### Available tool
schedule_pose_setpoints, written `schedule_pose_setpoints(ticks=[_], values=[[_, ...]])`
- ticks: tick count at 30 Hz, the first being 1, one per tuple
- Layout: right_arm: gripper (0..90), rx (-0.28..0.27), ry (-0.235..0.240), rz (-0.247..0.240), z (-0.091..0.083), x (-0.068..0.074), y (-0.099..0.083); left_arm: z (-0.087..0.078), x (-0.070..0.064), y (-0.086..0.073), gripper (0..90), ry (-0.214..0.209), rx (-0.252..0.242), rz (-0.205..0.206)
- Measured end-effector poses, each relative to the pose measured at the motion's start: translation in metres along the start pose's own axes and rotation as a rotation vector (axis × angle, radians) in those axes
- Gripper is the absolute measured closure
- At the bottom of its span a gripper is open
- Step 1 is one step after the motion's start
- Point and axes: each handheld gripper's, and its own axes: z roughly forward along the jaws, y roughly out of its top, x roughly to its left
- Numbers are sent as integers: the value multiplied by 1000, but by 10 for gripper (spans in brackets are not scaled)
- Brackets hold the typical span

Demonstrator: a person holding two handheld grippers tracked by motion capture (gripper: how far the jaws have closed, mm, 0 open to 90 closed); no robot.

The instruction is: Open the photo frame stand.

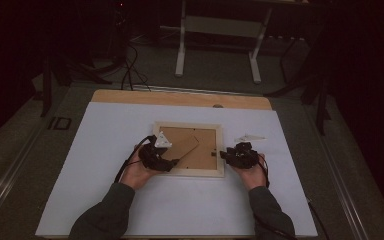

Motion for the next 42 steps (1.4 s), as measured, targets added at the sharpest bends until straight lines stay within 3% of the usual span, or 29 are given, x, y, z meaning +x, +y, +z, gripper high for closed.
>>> schedule_pose_setpoints(ticks=[22, 31, 42], values=[[583, 41, 65, 39, 10, -10, 26, -5, -11, -3, 370, 62, -39, 62], [547, 69, 96, 29, 13, -13, 30, -9, -17, -3, 369, 97, -59, 94], [537, 75, 174, 94, 13, -24, 35, -11, -26, -9, 369, 145, -101, 140]])
